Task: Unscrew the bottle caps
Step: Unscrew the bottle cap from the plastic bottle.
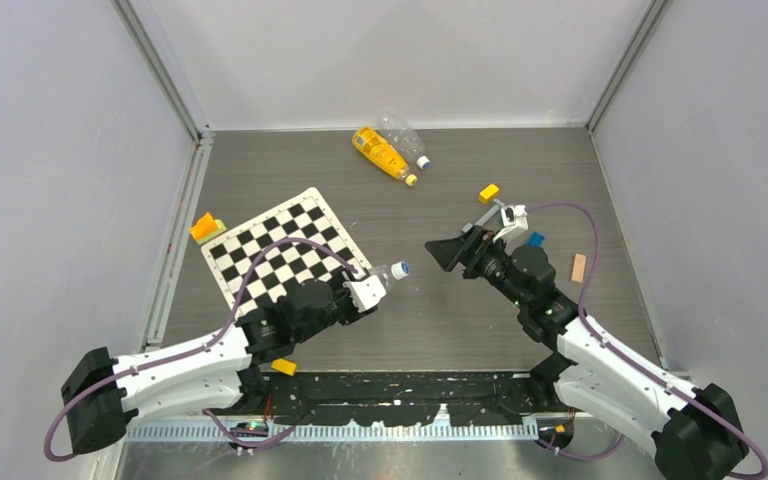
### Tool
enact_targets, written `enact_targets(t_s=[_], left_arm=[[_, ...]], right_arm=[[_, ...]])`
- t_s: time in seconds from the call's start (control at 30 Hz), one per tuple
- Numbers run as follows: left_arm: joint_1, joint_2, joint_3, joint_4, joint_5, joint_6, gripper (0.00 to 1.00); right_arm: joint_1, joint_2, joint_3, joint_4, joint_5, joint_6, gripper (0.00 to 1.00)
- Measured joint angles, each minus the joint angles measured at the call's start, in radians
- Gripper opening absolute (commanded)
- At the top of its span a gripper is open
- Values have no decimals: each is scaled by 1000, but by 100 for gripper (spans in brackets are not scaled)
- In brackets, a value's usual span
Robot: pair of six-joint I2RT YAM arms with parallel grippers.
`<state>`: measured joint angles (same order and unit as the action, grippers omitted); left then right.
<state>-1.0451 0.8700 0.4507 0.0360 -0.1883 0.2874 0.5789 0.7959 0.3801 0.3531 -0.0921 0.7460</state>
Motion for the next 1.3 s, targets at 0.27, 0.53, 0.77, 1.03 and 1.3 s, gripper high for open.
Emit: enact_targets(t_s=[0.27,0.53,0.77,1.03,1.3], left_arm=[[0,-21,-44,137,-66,-11,0],[0,-21,-57,206,-92,-28,0],[0,-32,-65,223,-113,-58,1],[0,-41,-66,224,-134,-75,0],[0,-24,-89,240,-149,-63,0]], right_arm=[[0,2,164,-286,195,131,100],[-5,-155,63,-287,287,205,93],[-5,-79,167,-423,193,175,82],[-5,31,182,-336,-5,229,66],[-5,91,181,-226,-113,290,61]])
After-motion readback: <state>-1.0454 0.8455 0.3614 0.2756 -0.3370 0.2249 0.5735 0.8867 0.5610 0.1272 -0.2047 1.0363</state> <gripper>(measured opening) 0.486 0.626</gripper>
